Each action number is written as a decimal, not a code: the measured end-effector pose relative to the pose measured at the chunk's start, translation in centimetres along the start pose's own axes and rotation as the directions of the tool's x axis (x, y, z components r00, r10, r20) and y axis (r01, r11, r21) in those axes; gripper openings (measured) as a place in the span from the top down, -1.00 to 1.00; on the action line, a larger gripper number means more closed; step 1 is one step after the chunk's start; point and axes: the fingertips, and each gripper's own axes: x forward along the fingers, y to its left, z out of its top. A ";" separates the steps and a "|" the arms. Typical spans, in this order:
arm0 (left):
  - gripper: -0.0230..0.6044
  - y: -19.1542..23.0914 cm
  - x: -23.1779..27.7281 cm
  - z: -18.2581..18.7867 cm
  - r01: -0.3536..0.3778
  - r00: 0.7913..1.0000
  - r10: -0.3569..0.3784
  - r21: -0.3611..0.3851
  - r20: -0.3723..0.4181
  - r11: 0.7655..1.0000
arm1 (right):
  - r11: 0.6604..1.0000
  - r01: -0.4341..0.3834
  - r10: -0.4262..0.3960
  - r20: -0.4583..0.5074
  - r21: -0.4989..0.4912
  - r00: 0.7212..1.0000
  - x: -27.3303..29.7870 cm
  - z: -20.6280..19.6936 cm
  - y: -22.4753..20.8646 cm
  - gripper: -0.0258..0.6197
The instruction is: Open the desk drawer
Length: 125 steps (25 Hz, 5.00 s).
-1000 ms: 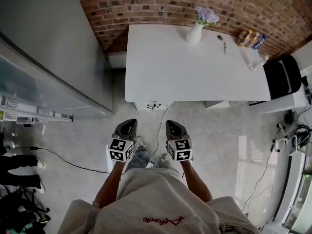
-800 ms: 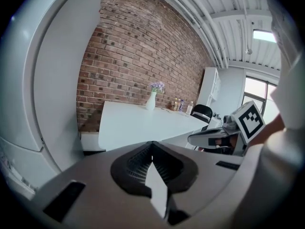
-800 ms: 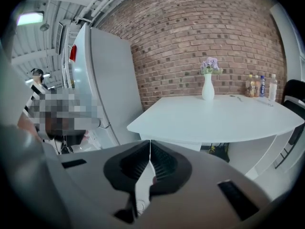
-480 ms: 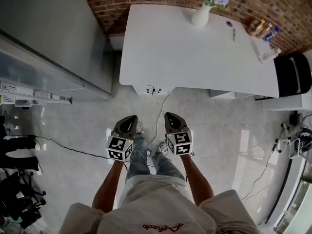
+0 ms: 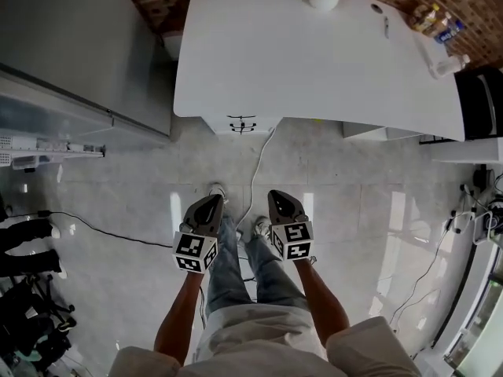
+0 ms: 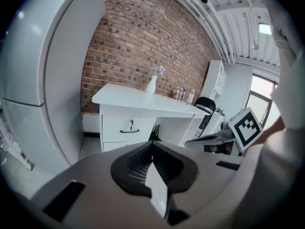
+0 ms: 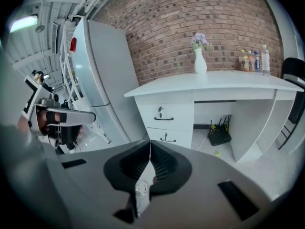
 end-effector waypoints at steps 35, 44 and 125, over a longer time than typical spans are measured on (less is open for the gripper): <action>0.89 6.9 6.9 -9.7 0.014 0.999 -0.016 -0.078 -0.032 0.997 | 0.140 -0.576 0.041 0.577 0.805 0.816 9.6 -7.1 -3.3 0.39; 0.89 6.5 7.2 -9.4 0.026 0.999 -0.029 -0.096 -0.031 0.995 | 0.145 -0.495 -0.004 0.501 0.857 0.865 13.8 -8.7 -5.4 0.32; 0.89 5.4 5.4 -7.8 0.032 0.999 -0.030 -0.143 0.014 0.989 | 0.063 -0.224 -0.093 0.229 0.972 0.969 17.1 -18.1 -1.8 0.38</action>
